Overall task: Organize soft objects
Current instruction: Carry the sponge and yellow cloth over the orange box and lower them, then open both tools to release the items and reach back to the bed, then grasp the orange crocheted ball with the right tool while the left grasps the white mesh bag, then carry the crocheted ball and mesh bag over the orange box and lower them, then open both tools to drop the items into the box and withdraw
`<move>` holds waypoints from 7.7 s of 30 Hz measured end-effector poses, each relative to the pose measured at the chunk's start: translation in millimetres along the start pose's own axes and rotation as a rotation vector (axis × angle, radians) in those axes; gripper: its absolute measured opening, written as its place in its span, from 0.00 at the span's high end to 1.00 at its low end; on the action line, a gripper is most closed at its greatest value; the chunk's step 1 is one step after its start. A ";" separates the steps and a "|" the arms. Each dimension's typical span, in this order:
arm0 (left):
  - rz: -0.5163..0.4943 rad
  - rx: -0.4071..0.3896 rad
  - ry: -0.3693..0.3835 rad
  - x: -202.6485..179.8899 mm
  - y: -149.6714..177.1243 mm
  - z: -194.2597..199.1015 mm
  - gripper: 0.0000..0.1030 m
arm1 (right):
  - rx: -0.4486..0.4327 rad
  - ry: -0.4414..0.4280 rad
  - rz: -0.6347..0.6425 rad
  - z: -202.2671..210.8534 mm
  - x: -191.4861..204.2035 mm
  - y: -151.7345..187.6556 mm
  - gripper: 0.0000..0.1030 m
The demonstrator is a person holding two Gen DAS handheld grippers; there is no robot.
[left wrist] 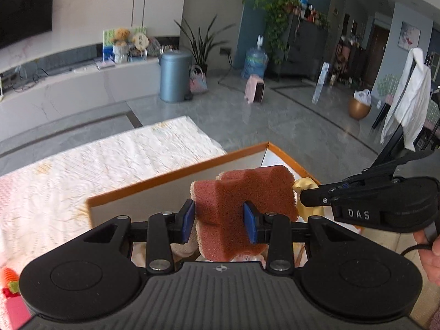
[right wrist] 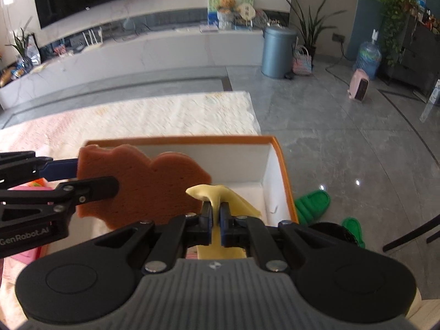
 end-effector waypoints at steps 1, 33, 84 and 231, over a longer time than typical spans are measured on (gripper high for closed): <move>0.007 0.012 0.003 0.2 0.8 -5.8 0.58 | 0.008 0.003 -0.008 -5.3 -3.0 0.5 0.97; -0.190 -0.038 -0.088 -14.1 -11.5 5.2 0.24 | 0.112 0.089 -0.028 -39.8 -15.8 18.9 0.44; 0.189 -0.085 -0.505 297.3 130.9 223.5 0.53 | -0.018 -0.358 0.291 -7.2 404.6 2.4 0.19; -0.599 0.119 -0.112 20.2 21.7 65.2 0.34 | 0.072 -0.015 -0.121 46.5 28.2 15.9 0.33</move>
Point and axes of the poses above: each gripper's, at about its wrist camera, not at the fingertips, and z roughly against the way its jaws point, x to its left, y to its underside, the point moved 9 cm from there along -z, roughly the way its jaws point, and after that the axes turned 2 degrees about y, right-handed, at the moved point
